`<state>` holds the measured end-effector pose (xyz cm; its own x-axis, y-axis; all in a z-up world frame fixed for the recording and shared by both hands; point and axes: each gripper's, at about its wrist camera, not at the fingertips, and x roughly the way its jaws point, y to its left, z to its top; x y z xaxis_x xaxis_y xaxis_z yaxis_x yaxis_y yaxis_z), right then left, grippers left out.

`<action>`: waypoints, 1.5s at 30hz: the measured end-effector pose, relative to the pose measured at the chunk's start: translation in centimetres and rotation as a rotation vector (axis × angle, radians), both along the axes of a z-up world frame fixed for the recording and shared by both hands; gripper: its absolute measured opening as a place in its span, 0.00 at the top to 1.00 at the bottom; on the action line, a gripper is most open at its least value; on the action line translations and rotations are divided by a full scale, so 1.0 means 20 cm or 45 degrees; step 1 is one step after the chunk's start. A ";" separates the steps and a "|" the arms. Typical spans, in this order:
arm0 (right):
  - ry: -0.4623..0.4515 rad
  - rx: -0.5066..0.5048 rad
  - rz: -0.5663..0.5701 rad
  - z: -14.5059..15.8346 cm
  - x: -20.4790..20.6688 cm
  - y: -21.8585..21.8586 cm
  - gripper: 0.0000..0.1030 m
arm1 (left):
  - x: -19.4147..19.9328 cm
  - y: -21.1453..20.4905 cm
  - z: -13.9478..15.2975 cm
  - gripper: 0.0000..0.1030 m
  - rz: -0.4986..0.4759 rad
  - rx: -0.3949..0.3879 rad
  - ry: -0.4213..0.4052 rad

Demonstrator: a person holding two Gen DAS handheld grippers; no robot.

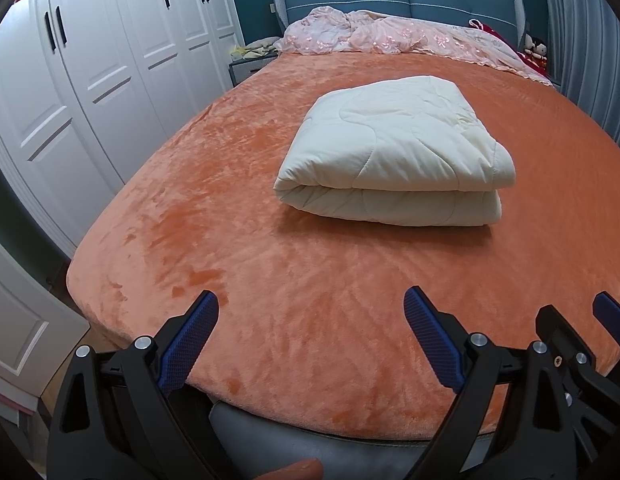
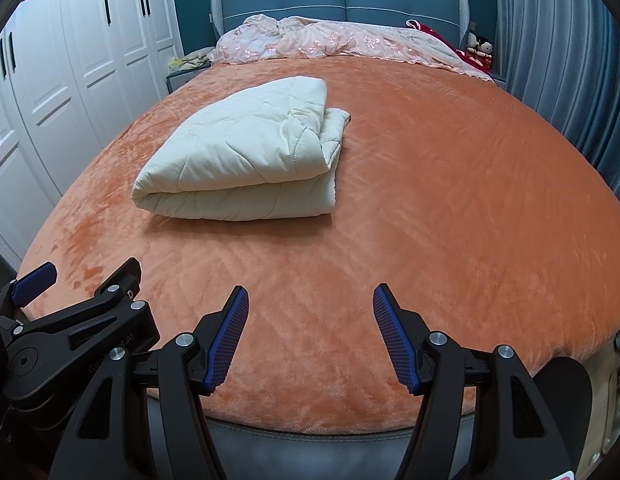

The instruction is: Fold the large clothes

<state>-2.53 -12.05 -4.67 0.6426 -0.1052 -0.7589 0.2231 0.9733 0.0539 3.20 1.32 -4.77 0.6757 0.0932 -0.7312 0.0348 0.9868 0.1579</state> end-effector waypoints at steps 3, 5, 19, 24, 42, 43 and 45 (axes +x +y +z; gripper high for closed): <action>0.000 0.000 -0.001 0.00 0.00 0.00 0.38 | 0.00 0.00 0.00 0.11 -0.001 -0.001 0.000; -0.001 0.000 -0.001 0.00 0.00 0.00 0.38 | 0.00 0.00 0.00 0.11 -0.002 -0.001 -0.001; -0.005 -0.004 -0.004 0.00 -0.01 0.01 0.38 | -0.02 0.01 0.00 0.12 -0.003 -0.005 -0.008; -0.004 -0.005 -0.004 0.00 -0.01 0.02 0.38 | -0.02 0.01 0.01 0.12 -0.005 -0.002 -0.015; -0.001 -0.007 -0.006 0.00 -0.02 0.02 0.38 | -0.03 0.00 0.01 0.15 -0.016 -0.005 -0.006; -0.001 -0.005 -0.007 0.00 -0.02 0.02 0.38 | -0.03 0.00 0.01 0.15 -0.016 -0.007 -0.005; -0.001 -0.008 -0.007 0.00 -0.02 0.02 0.38 | -0.03 0.00 0.01 0.15 -0.016 -0.003 -0.007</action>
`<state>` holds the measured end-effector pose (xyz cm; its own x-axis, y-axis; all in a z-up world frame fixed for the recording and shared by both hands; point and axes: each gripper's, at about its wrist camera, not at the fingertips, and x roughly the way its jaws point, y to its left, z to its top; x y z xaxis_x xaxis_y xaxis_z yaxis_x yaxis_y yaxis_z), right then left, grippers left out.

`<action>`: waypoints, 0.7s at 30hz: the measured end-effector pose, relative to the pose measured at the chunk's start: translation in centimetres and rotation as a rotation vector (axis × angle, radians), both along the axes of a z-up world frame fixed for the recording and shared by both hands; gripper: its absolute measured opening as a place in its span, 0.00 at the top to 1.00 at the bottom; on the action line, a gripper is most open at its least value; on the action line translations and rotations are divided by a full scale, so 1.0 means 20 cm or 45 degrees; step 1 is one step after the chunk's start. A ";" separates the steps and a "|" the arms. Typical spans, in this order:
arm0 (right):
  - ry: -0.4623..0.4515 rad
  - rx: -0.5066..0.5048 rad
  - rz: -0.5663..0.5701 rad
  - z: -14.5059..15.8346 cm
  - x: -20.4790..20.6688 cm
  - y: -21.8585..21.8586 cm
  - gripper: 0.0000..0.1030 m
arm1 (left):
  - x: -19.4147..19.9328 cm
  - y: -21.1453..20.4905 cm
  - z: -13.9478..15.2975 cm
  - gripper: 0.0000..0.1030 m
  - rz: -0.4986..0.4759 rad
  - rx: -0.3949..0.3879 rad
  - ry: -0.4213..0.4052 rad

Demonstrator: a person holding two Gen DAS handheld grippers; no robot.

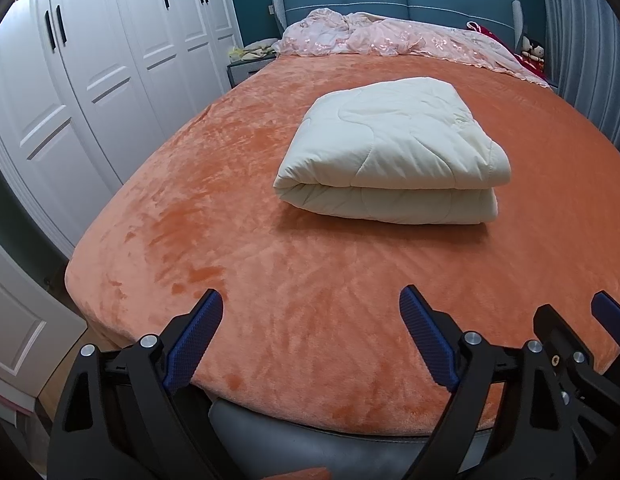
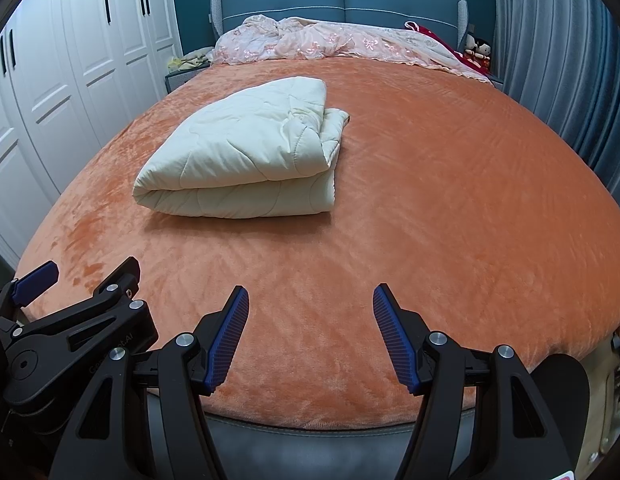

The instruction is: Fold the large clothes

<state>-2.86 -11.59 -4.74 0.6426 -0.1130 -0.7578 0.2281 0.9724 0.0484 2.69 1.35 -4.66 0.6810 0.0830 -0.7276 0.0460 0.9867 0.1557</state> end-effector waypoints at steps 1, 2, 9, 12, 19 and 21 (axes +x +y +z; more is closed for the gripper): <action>0.000 0.001 0.000 0.00 0.00 0.00 0.38 | 0.00 0.00 0.00 0.15 0.000 0.002 0.002; 0.001 0.000 0.001 0.00 0.00 0.00 0.38 | 0.00 0.00 0.00 0.15 0.000 0.001 0.001; 0.002 -0.002 0.001 0.00 0.00 0.00 0.38 | 0.00 0.00 0.00 0.15 0.000 0.003 -0.007; 0.003 -0.001 -0.001 0.00 0.00 0.00 0.38 | 0.00 0.00 0.00 0.15 0.003 0.010 -0.015; 0.009 -0.012 -0.010 -0.01 -0.01 0.01 0.38 | 0.01 0.00 -0.01 0.22 -0.017 -0.018 0.008; 0.010 -0.012 -0.015 -0.01 -0.01 0.00 0.38 | 0.00 0.01 -0.01 0.22 -0.014 -0.018 0.013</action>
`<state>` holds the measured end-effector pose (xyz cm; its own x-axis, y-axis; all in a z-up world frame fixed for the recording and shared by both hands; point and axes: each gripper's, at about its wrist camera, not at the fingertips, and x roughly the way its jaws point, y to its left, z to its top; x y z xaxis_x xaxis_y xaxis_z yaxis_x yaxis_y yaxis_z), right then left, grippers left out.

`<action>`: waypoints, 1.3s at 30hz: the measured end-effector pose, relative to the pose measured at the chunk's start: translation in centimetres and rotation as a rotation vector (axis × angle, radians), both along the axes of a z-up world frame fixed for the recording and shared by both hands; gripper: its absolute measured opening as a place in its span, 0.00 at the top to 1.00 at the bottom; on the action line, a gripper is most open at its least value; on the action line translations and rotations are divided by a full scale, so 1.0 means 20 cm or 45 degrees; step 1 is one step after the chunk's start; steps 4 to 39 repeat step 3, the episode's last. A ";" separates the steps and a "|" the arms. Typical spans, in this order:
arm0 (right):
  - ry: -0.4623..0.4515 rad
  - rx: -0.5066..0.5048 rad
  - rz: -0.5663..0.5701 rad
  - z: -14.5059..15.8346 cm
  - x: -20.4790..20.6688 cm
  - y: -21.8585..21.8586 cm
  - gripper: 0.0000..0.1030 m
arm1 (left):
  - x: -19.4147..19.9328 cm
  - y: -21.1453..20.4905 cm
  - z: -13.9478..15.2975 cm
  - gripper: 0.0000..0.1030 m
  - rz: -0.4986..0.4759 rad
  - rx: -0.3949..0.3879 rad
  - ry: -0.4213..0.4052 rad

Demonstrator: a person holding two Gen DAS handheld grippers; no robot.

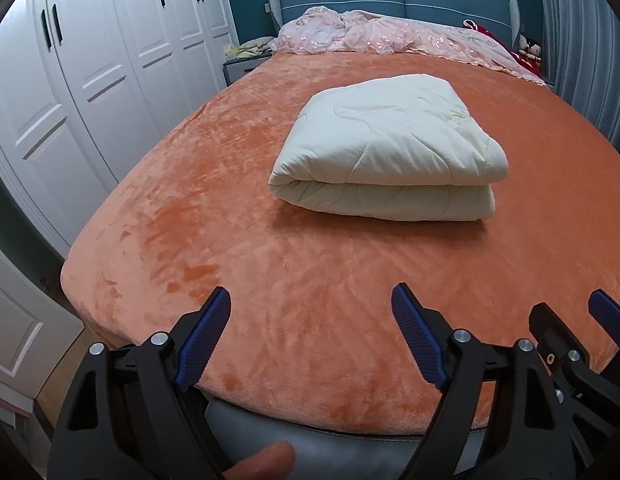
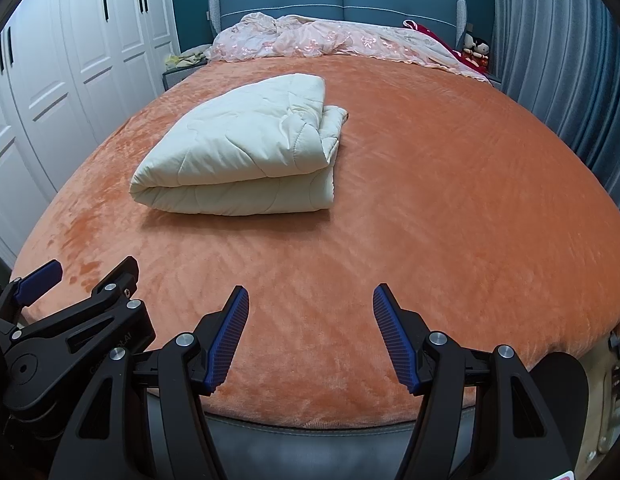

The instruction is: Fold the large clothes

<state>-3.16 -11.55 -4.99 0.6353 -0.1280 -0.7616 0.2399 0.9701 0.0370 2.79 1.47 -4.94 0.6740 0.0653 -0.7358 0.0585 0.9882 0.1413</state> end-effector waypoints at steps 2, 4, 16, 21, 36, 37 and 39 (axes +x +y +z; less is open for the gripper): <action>0.000 0.003 -0.004 0.00 -0.01 0.00 0.38 | 0.00 0.00 0.00 0.22 -0.001 -0.008 0.007; 0.000 0.003 -0.004 0.00 -0.01 0.00 0.38 | 0.00 0.00 -0.01 0.22 -0.002 -0.009 0.008; 0.000 0.003 -0.004 0.00 -0.01 0.00 0.38 | 0.00 0.00 -0.01 0.22 -0.002 -0.009 0.008; 0.000 0.003 -0.004 0.00 -0.01 0.00 0.38 | 0.00 0.00 -0.01 0.22 -0.002 -0.009 0.008; 0.000 0.003 -0.004 0.00 -0.01 0.00 0.38 | 0.00 0.00 -0.01 0.22 -0.002 -0.009 0.008; 0.000 0.003 -0.004 0.00 -0.01 0.00 0.38 | 0.00 0.00 -0.01 0.22 -0.002 -0.009 0.008; 0.000 0.003 -0.004 0.00 -0.01 0.00 0.38 | 0.00 0.00 -0.01 0.22 -0.002 -0.009 0.008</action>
